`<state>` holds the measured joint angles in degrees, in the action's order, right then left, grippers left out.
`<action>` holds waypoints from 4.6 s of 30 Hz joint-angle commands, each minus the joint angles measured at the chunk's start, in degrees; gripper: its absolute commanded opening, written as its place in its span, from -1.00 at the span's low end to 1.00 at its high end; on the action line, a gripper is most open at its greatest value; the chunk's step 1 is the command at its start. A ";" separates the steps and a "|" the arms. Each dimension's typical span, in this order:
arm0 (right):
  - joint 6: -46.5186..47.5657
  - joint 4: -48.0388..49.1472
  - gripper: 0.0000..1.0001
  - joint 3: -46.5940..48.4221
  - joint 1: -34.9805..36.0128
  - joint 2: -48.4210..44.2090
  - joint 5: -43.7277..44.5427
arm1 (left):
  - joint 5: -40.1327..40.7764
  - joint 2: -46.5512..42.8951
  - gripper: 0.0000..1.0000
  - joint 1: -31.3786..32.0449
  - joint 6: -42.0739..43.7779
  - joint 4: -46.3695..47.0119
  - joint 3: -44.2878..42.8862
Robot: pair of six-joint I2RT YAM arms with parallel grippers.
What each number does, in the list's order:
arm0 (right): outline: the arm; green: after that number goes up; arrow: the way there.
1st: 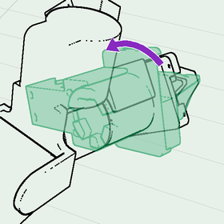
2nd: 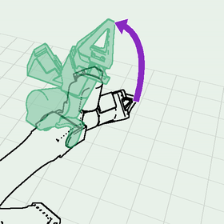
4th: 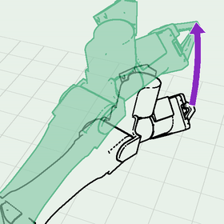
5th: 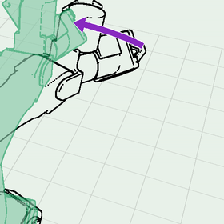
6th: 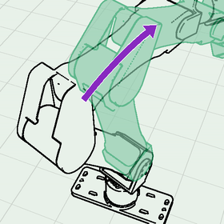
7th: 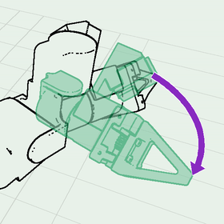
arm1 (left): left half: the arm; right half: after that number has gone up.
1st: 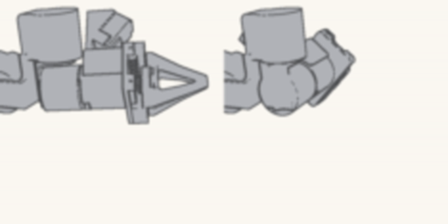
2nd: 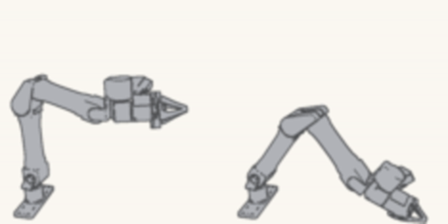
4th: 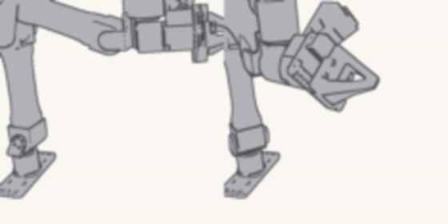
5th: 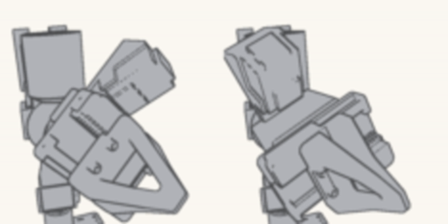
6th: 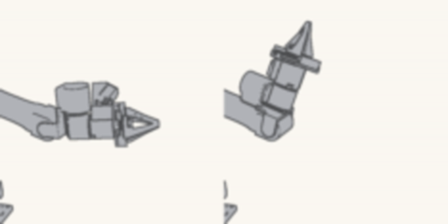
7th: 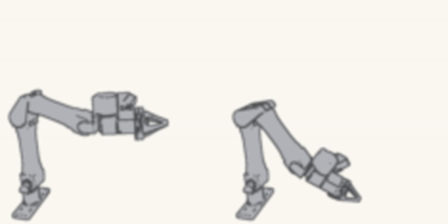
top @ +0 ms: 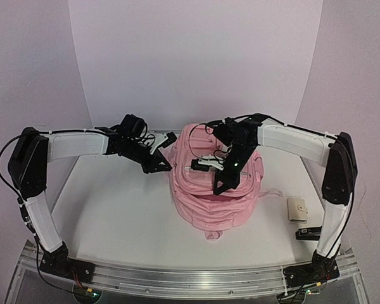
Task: Pack the student bag
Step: Zip the student bag at the center of the board.
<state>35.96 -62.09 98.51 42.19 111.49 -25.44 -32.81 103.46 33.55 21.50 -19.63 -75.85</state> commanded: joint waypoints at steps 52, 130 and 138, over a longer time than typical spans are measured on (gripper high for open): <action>-21.81 11.91 -1.00 7.22 -1.93 6.69 -1.86 | 27.56 -35.00 0.15 15.39 -16.64 23.83 32.93; -28.66 14.98 -1.00 7.10 -1.04 10.68 -1.32 | 23.71 -23.63 -1.00 17.72 -19.41 15.98 24.47; -32.60 16.59 -1.00 10.16 -0.01 12.47 -4.18 | 20.82 -17.68 -0.99 22.00 -19.48 31.57 26.12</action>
<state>7.58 -50.19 105.79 41.82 120.99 -31.20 -5.58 83.64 50.78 1.84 0.75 -49.15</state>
